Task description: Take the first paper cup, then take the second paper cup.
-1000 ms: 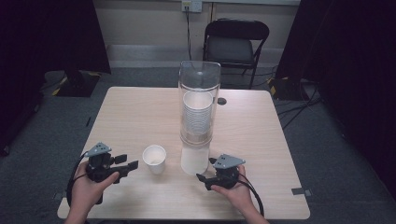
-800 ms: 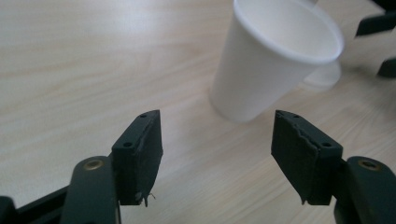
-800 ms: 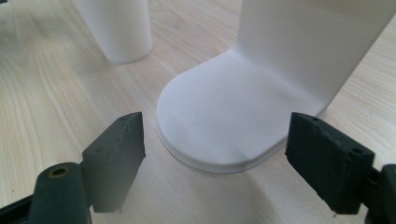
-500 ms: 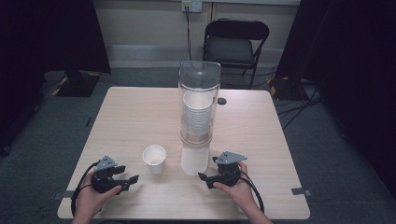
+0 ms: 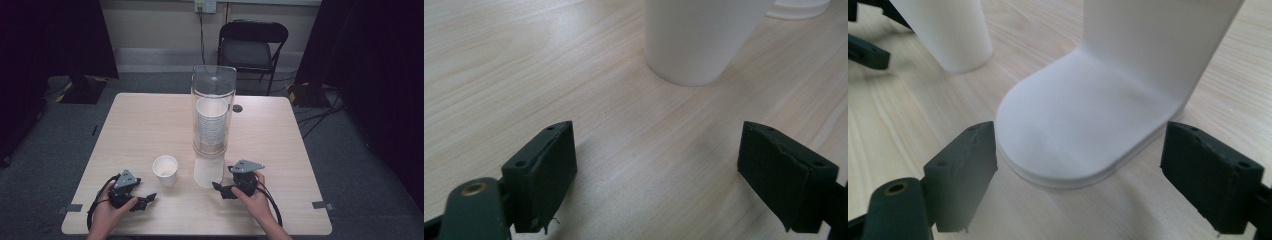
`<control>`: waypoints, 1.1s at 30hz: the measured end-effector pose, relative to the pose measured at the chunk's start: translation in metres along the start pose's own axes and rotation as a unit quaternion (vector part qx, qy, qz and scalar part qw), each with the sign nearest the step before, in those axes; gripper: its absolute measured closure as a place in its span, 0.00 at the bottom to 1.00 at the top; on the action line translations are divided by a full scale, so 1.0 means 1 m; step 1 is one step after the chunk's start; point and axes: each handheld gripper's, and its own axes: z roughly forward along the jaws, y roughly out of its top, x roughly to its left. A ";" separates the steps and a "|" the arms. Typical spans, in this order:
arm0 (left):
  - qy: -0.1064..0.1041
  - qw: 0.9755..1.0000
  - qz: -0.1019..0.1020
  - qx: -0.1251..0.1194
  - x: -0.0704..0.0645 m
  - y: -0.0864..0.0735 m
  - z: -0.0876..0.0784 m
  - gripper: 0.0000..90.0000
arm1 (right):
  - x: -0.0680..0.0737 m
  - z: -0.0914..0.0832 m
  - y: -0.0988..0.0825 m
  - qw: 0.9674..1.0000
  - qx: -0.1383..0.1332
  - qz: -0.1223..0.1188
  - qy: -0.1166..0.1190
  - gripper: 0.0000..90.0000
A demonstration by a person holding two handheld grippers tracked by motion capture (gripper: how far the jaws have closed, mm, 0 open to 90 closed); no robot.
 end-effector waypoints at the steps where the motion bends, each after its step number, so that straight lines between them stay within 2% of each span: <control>1: 0.003 1.000 0.005 0.001 -0.001 0.000 0.001 0.17 | 0.000 0.000 0.001 1.000 -0.002 0.003 0.005 0.16; 4: 0.013 1.000 0.020 0.009 -0.003 0.001 0.001 0.17 | -0.002 -0.001 0.005 1.000 -0.010 0.008 -0.005 0.17; 6: 0.014 1.000 0.023 0.010 -0.004 0.001 0.002 0.16 | -0.004 -0.001 0.005 1.000 -0.023 0.006 -0.014 0.21; 8: 0.014 1.000 0.023 0.010 -0.004 0.001 0.002 0.17 | -0.005 -0.001 0.006 1.000 -0.022 0.008 -0.018 0.24; 11: 0.014 1.000 0.023 0.010 -0.004 0.001 0.002 0.17 | -0.005 -0.001 0.010 1.000 -0.018 0.000 -0.012 0.22; 14: 0.014 1.000 0.023 0.010 -0.004 0.001 0.002 0.17 | -0.003 -0.001 0.015 1.000 -0.017 -0.009 0.008 0.16; 16: 0.014 1.000 0.023 0.010 -0.004 0.001 0.002 0.17 | -0.002 -0.001 0.017 1.000 -0.026 0.000 0.017 0.15; 20: 0.014 1.000 0.023 0.009 -0.004 0.001 0.002 0.16 | -0.002 0.002 0.022 0.999 -0.031 0.014 0.015 0.16; 33: 0.014 1.000 0.023 0.010 -0.004 0.001 0.002 0.17 | 0.003 0.003 0.056 0.997 -0.081 0.016 0.002 0.21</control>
